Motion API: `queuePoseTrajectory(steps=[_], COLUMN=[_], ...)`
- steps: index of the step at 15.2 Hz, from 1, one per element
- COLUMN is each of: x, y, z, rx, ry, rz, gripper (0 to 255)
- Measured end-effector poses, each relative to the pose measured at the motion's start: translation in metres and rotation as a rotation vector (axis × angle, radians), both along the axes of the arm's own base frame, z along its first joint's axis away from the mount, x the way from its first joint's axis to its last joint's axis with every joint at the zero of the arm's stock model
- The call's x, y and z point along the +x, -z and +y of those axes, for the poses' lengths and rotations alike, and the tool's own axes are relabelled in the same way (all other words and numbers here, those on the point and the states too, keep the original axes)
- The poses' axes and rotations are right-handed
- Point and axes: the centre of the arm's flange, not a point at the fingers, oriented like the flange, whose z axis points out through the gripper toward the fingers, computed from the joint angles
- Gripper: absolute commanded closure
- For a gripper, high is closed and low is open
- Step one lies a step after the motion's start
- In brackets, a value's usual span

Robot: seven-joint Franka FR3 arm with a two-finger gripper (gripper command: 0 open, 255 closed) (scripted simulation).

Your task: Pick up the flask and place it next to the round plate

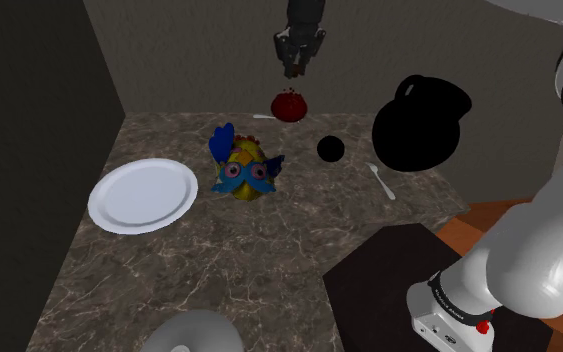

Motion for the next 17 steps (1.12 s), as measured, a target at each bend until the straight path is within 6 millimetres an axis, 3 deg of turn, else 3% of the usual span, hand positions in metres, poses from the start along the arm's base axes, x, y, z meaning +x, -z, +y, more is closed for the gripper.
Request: queuePoseTrajectory(steps=[17], x=[-0.044], y=[0.002], z=[0.222], rx=[0.0], ry=[0.0], rz=[0.0], gripper=[255])
